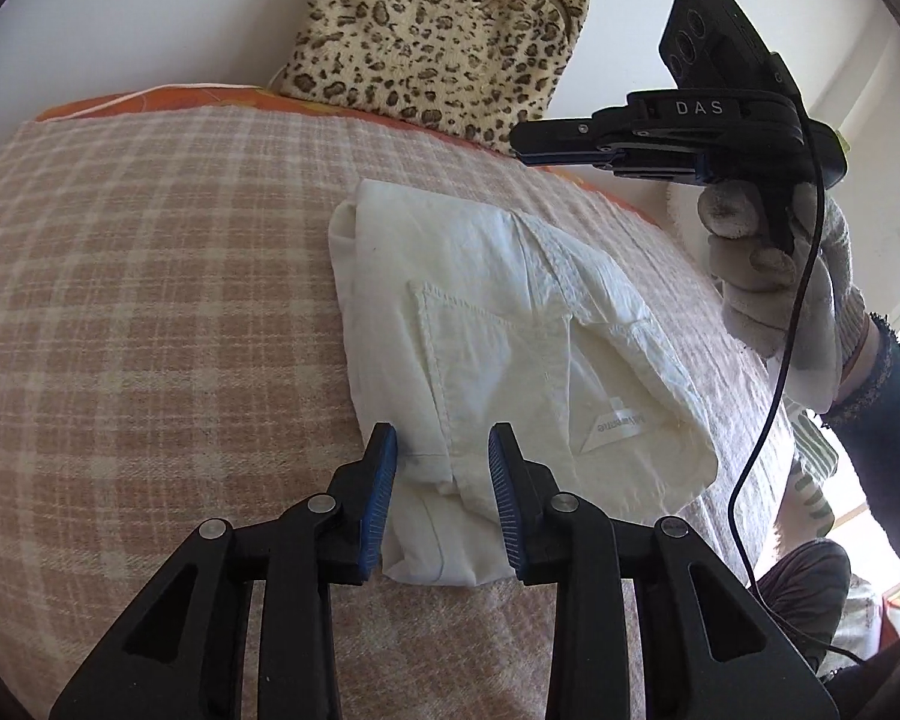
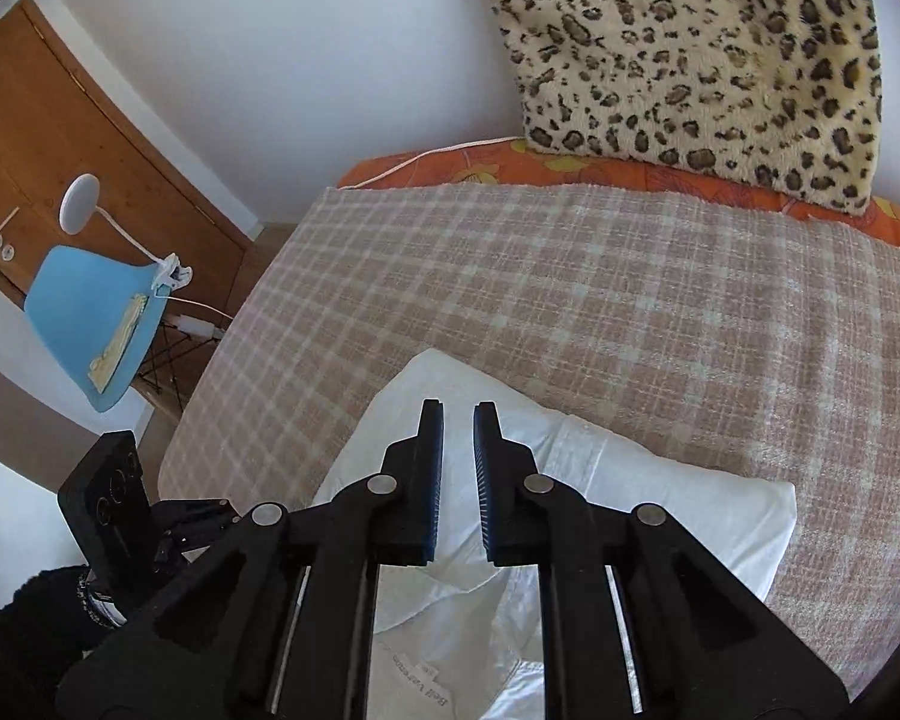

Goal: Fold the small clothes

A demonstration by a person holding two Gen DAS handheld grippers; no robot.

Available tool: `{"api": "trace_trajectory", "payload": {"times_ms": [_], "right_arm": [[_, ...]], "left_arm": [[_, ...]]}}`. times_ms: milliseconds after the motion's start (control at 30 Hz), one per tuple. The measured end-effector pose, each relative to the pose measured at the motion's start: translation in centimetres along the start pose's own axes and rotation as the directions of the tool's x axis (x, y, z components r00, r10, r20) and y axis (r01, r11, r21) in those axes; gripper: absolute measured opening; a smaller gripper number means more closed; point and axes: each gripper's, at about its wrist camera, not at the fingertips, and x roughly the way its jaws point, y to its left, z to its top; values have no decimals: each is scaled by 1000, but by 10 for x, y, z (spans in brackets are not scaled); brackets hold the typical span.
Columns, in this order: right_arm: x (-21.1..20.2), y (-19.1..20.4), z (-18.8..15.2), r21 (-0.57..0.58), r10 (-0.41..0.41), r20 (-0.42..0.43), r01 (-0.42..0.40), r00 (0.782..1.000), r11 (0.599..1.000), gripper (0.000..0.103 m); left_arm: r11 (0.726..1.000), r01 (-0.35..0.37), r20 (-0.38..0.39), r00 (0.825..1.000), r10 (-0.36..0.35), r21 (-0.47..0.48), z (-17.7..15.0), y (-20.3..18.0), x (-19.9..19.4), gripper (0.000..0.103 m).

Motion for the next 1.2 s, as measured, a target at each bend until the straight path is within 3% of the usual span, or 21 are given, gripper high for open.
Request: {"api": "trace_trajectory", "payload": {"times_ms": [67,167,300,467,533,600,700,833,900,933,967,1100,1200], "right_arm": [[20,12,11,-32,-5,-53,3,999,999,12],[48,20,24,-32,-17,-108,14,994,999,13],[79,22,34,-15,-36,-156,34,987,999,13],[112,18,36,24,-2,-198,7,980,1000,13],[129,10,33,74,6,-214,10,977,997,13],[136,7,32,83,-7,-208,25,978,996,12],[113,11,33,95,21,-139,-7,990,995,13],[52,18,26,56,-30,-40,32,999,998,13],[19,14,14,68,-68,11,67,998,995,27],[1,9,6,84,-87,39,83,995,993,42],[-14,4,-3,100,-100,62,93,993,991,48],[-66,-24,-51,195,-176,100,154,979,969,51],[-82,-47,-90,279,-204,75,176,976,944,57]], "left_arm": [[1000,11,-11,1000,-11,24,-2,-4,3,25],[999,34,-19,999,-33,32,-4,-5,5,10],[998,17,-17,1000,-16,68,-7,-9,4,10],[1000,7,-14,1000,-7,19,-9,2,-3,10],[1000,2,-14,1000,-2,-13,-9,7,-7,12],[999,-3,-17,1000,2,-53,-6,13,-11,33],[994,15,6,1000,-14,-112,0,22,-17,51],[978,82,28,997,-78,-191,15,37,-19,51],[969,101,22,995,-98,-224,23,44,-13,51],[965,113,15,994,-113,-238,27,47,-8,51],[961,119,6,993,-122,-251,32,49,-3,51],[949,134,1,990,-139,-285,52,59,16,51],[935,144,-4,988,-154,-324,63,66,32,51]]}}
